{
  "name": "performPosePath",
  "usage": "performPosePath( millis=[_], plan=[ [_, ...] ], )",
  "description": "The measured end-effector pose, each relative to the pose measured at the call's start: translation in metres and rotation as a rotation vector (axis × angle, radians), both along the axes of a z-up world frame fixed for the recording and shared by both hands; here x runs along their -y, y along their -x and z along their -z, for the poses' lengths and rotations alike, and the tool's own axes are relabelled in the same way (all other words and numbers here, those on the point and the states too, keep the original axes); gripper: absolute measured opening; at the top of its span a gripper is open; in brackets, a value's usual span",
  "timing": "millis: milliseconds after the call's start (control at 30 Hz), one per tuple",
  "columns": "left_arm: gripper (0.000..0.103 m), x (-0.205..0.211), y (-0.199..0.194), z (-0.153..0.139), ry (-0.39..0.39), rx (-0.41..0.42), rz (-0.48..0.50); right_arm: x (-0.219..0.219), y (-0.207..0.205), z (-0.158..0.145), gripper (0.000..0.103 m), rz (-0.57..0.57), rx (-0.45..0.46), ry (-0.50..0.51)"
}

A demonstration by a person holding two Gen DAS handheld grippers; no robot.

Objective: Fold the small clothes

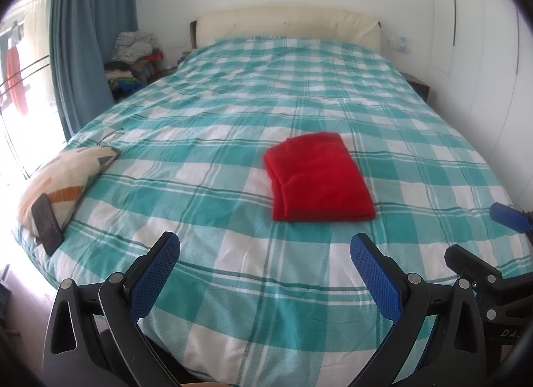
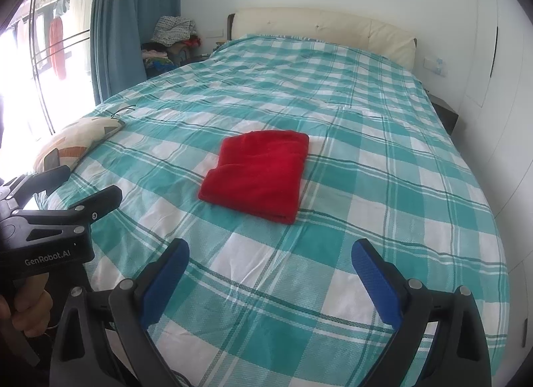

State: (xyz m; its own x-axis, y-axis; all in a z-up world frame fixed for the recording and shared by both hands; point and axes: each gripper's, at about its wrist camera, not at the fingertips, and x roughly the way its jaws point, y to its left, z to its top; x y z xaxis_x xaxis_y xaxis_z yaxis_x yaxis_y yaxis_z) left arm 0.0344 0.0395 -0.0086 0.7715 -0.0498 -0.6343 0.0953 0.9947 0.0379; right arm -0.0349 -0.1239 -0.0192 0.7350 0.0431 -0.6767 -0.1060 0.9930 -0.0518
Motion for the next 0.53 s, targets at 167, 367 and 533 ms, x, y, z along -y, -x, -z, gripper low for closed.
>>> performPosePath(
  millis=[167,367,533],
  plan=[
    [0.103,0.0035,0.0018,-0.0006,-0.013,0.006,-0.015,-0.0007,-0.0003,0.0016,0.097,-0.003,-0.005,0.0],
    [0.103,0.004,0.0003,0.0016,-0.014,-0.006,-0.025,-0.0006,-0.0002,0.0009,0.097,-0.003,0.0,0.002],
    [0.103,0.0048,0.0005,0.0026,-0.024,-0.004,-0.032,0.0004,-0.0013,0.001,0.097,-0.001,-0.005,-0.002]
  ],
)
